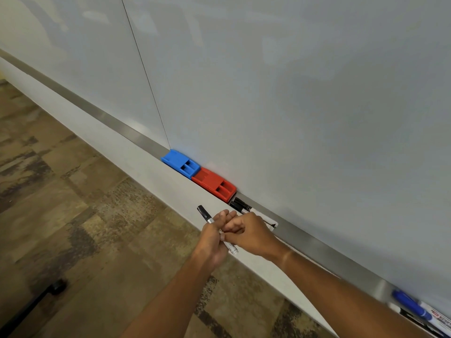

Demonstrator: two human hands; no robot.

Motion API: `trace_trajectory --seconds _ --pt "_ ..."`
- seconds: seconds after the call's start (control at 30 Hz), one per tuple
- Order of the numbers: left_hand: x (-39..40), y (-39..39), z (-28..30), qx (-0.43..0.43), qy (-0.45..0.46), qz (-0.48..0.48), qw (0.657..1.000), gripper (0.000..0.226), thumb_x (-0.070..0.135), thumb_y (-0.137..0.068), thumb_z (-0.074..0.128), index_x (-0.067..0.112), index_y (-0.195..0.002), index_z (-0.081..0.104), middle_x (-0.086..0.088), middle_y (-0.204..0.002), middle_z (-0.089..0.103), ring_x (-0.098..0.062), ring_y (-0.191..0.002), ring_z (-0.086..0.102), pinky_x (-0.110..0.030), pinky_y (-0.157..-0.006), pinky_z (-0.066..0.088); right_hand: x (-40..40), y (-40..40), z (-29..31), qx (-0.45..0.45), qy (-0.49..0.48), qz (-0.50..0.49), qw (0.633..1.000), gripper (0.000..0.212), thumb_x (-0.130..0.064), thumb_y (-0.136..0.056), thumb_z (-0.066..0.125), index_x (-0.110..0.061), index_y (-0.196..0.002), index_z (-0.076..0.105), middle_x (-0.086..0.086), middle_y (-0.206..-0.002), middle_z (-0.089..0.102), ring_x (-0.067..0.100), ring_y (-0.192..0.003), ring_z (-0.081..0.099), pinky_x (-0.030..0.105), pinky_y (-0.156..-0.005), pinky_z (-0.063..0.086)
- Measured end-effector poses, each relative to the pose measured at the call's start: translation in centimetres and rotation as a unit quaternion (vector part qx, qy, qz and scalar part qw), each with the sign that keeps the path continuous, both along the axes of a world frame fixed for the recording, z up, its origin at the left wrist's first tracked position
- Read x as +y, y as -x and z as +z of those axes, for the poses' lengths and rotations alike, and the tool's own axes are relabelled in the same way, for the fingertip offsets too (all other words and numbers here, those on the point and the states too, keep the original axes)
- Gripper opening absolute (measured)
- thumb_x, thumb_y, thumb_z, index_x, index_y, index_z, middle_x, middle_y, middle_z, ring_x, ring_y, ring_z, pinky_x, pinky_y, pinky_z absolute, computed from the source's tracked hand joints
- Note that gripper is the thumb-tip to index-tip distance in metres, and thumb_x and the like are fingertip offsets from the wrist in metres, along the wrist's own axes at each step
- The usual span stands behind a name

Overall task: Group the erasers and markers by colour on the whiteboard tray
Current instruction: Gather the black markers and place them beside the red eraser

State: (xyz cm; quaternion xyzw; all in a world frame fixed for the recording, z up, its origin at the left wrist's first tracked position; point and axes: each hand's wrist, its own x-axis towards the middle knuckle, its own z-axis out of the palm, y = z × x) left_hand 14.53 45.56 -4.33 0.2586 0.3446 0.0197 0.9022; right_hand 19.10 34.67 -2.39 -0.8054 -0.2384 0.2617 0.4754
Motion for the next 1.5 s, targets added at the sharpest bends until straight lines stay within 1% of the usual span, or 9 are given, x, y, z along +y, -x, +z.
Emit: trace_trajectory --seconds 0.1,0.2,0.37,0.43,0.57,0.63,0.7,1.0,1.5 --pt "-0.1 0.1 -0.1 0.006 -0.031 -0.016 0.999 0.032 0.02 -0.094 0.055 0.0 -0.118 0.057 -0.018 -0.117 0.068 -0.026 -0.092 0.073 -0.033 -0.066 0.06 -0.1 0.4 -0.1 -0.018 0.004 0.002 1.0 0.018 -0.014 -0.073 0.078 -0.016 -0.09 0.076 -0.006 -0.081 0.075 0.001 -0.077 0.07 0.018 -0.076 0.056" --pt "0.1 0.2 -0.5 -0.011 -0.127 -0.078 0.989 0.042 0.032 -0.086 0.064 -0.001 -0.11 0.062 -0.018 -0.108 0.072 -0.028 -0.1 0.071 -0.04 -0.091 0.055 -0.4 0.1 0.0 -0.036 0.02 -0.015 0.999 0.015 -0.015 -0.076 0.076 -0.018 -0.091 0.075 -0.008 -0.08 0.075 -0.002 -0.074 0.069 0.018 -0.073 0.056" --pt "0.4 1.3 -1.4 0.01 -0.39 -0.168 0.905 0.044 0.035 -0.096 0.055 0.014 -0.134 0.054 -0.011 -0.14 0.055 -0.025 -0.131 0.049 -0.041 -0.112 0.036 -1.9 -2.1 0.0 -0.096 0.09 -0.093 0.987 0.014 -0.021 -0.079 0.076 -0.018 -0.092 0.075 -0.007 -0.079 0.074 -0.006 -0.061 0.063 0.007 -0.06 0.05" --pt "0.8 2.0 -2.1 0.052 -0.566 -0.214 0.795 0.059 0.044 -0.095 0.052 0.019 -0.147 0.037 -0.008 -0.153 0.038 -0.025 -0.138 0.037 -0.045 -0.114 0.032 -2.5 -2.9 0.0 -0.135 0.14 -0.124 0.973 0.009 -0.02 -0.08 0.073 -0.018 -0.088 0.073 -0.003 -0.081 0.075 0.003 -0.066 0.066 0.011 -0.06 0.05" --pt "1.5 2.4 -3.7 0.073 -0.813 -0.281 0.504 0.075 0.056 -0.096 0.033 0.017 -0.155 0.006 -0.007 -0.163 0.003 -0.025 -0.15 0.003 -0.037 -0.117 0.002 -2.9 -4.2 0.2 -0.221 0.235 -0.125 0.938 0.009 -0.016 -0.083 0.061 -0.014 -0.086 0.069 0.005 -0.085 0.073 0.026 -0.082 0.068 0.031 -0.072 0.054" --pt "1.7 2.4 -3.8 0.075 -0.848 -0.304 0.429 0.078 0.057 -0.095 0.026 0.016 -0.154 -0.006 -0.009 -0.161 -0.012 -0.022 -0.148 -0.014 -0.035 -0.114 -0.011 -2.8 -4.4 0.2 -0.256 0.278 -0.109 0.919 0.007 -0.012 -0.083 0.058 -0.012 -0.085 0.064 0.008 -0.088 0.07 0.03 -0.085 0.065 0.033 -0.068 0.05" --pt "1.7 2.4 -3.8 0.077 -0.855 -0.328 0.394 0.079 0.058 -0.095 0.023 0.016 -0.152 -0.013 -0.008 -0.158 -0.021 -0.022 -0.144 -0.023 -0.036 -0.113 -0.016 -2.6 -4.3 0.1 -0.277 0.314 -0.084 0.904 0.005 -0.008 -0.082 0.056 -0.01 -0.085 0.06 0.01 -0.093 0.066 0.031 -0.087 0.063 0.033 -0.067 0.047" --pt "2.1 2.4 -4.3 0.083 -0.838 -0.349 0.411 0.08 0.057 -0.096 0.028 0.014 -0.153 -0.008 -0.01 -0.159 -0.019 -0.021 -0.143 -0.024 -0.035 -0.113 -0.016 -1.9 -4.1 0.5 -0.313 0.417 -0.021 0.853 0.019 -0.006 -0.083 0.061 -0.017 -0.097 0.057 0.006 -0.105 0.062 0.025 -0.094 0.063 0.033 -0.07 0.049" --pt "2.4 2.9 -4.3 0.073 -0.814 -0.34 0.465 0.078 0.061 -0.096 0.022 0.016 -0.153 -0.005 -0.008 -0.162 -0.011 -0.022 -0.149 -0.012 -0.033 -0.116 -0.008 -1.7 -3.7 0.1 -0.295 0.433 -0.035 0.851 0.023 -0.001 -0.081 0.061 -0.016 -0.098 0.056 0.006 -0.108 0.06 0.025 -0.098 0.062 0.032 -0.075 0.05"
